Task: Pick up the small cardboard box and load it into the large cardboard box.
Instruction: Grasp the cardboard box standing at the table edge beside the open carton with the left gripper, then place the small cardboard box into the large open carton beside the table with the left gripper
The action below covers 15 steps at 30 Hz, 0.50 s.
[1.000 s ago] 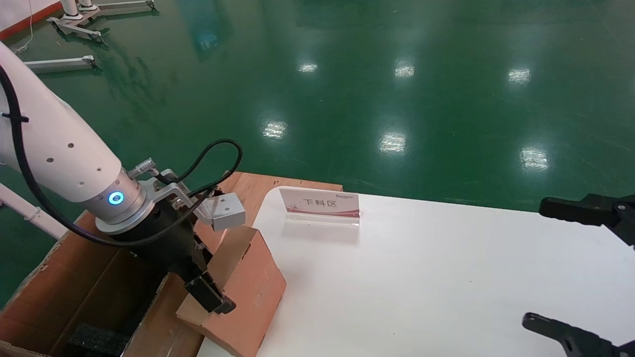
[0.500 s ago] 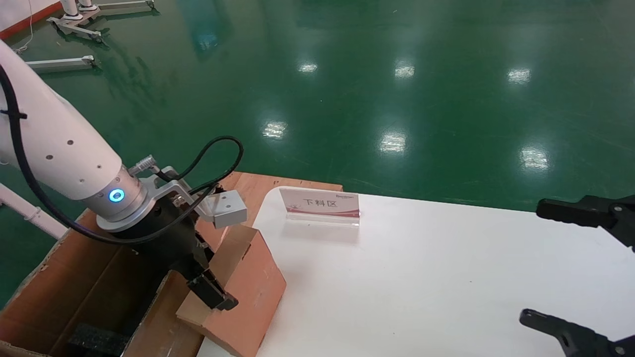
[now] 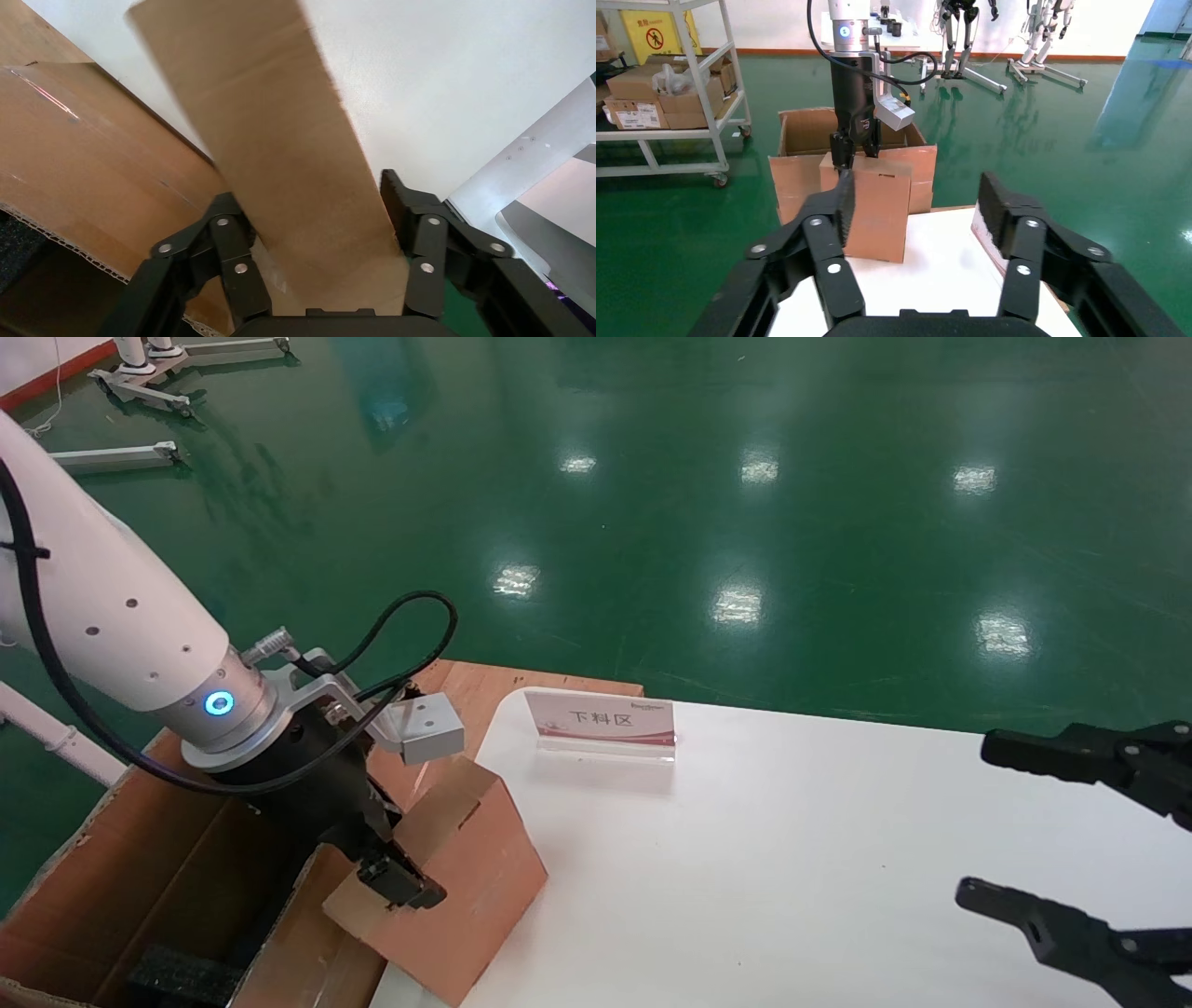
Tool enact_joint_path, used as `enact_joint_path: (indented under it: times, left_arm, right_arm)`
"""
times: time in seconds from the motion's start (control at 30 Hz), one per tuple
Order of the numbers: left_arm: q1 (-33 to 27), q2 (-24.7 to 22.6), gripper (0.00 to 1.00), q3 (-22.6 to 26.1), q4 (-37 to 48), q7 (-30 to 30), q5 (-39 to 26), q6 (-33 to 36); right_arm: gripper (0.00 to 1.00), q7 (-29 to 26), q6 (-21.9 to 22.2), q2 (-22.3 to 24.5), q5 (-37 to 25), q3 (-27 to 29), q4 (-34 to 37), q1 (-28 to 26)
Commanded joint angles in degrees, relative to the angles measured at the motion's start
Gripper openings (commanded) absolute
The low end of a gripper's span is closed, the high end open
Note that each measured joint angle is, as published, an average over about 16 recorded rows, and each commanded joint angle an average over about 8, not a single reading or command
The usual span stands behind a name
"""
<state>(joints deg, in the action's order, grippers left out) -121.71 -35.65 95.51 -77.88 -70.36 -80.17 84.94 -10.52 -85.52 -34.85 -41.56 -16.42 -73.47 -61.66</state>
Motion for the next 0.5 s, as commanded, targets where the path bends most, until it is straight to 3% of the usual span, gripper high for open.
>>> enact_joint_path:
  times: [0.03,0.5]
  left_arm:
    - [-0.01,-0.01,0.00,-0.01,0.00,-0.01,0.01,0.00]
    - [-0.75,-0.48,0.00,-0.36,1.19,1.01,0.20,0.36]
  right_arm:
    - [0.00,0.00,0.00,0.00,0.00,0.00,0.00,0.00]
    - [0.00,0.01,0.00,0.00,0.00,-0.01,0.02,-0.01]
